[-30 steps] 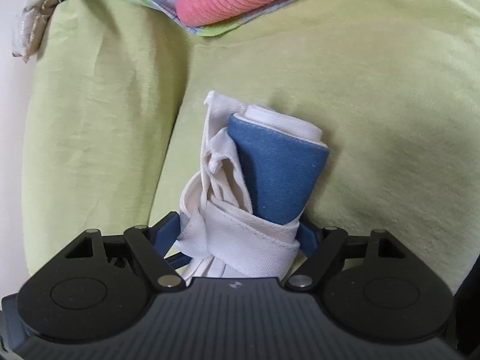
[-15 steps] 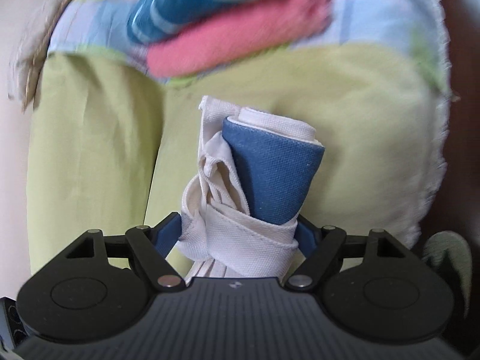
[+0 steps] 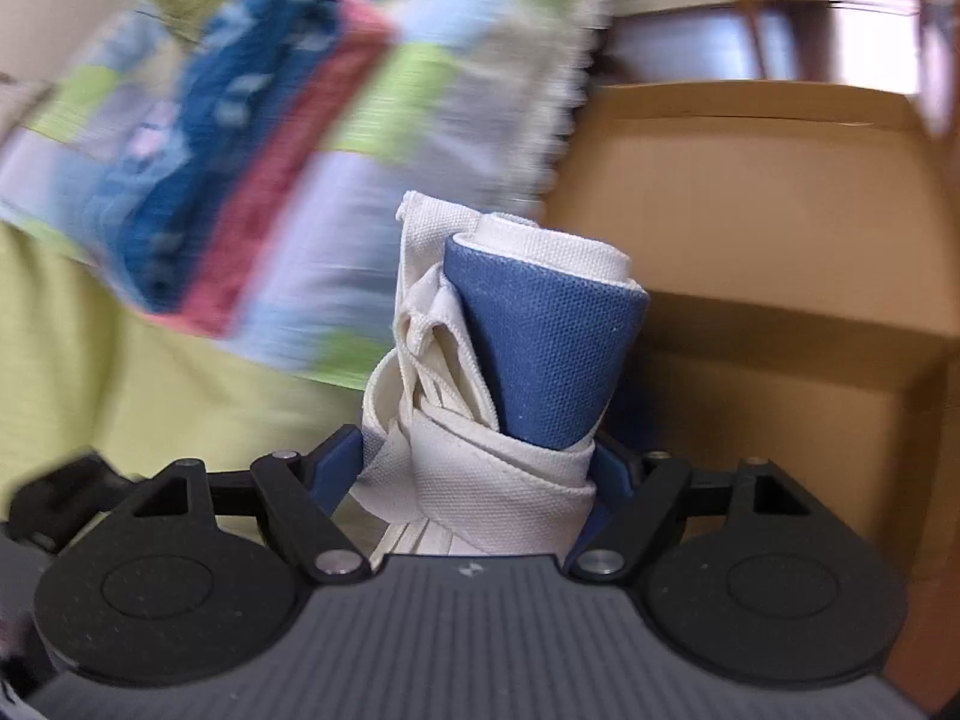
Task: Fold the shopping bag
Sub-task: 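Carry the bundle with the right tool and lower it into the cardboard box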
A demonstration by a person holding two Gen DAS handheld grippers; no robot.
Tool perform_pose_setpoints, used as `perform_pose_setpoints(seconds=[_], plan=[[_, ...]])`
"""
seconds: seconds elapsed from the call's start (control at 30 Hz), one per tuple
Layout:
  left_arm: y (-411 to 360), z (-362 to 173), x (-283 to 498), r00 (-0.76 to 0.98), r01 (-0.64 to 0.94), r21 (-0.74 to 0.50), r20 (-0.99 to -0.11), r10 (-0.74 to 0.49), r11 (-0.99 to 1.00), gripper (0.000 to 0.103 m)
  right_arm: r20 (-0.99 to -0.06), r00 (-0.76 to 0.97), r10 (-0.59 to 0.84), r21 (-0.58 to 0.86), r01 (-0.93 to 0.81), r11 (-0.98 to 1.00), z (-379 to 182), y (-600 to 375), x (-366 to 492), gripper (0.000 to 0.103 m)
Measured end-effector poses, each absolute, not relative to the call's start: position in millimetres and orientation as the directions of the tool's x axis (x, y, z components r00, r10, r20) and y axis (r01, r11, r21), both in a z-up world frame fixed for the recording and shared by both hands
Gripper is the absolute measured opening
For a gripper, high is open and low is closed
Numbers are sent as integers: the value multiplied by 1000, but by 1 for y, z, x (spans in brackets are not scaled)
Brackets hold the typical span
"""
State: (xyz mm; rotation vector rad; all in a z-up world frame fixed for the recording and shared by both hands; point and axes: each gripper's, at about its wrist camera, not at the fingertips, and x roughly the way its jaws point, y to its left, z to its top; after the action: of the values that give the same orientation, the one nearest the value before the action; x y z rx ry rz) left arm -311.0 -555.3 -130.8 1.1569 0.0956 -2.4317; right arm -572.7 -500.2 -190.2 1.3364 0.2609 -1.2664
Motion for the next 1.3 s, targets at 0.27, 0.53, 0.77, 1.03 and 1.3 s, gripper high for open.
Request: perform_pose_setpoints(seconds=[0.27, 0.53, 0.77, 1.03, 1.3], plan=[[-565, -163, -356, -533, 407, 65, -793, -295, -911, 63, -873, 336, -354, 446, 844, -299, -276, -506, -617, 76], [-581, -185, -378, -504, 413, 27, -826, -254, -910, 63, -877, 433, -207, 480, 812, -332, -349, -540, -607, 76], [-579, -202, -388, -469, 381, 45, -851, -236, -923, 63, -851, 493, -179, 523, 770, -366, -379, -546, -603, 76], [-572, -221, -398, -418, 347, 112, -871, -260, -931, 63, -848, 482, -222, 530, 753, -390, -387, -542, -600, 85], [-564, -225, -395, -407, 321, 131, -875, -262, -938, 63, -916, 281, -287, 375, 851, -366, -370, -531, -580, 96]])
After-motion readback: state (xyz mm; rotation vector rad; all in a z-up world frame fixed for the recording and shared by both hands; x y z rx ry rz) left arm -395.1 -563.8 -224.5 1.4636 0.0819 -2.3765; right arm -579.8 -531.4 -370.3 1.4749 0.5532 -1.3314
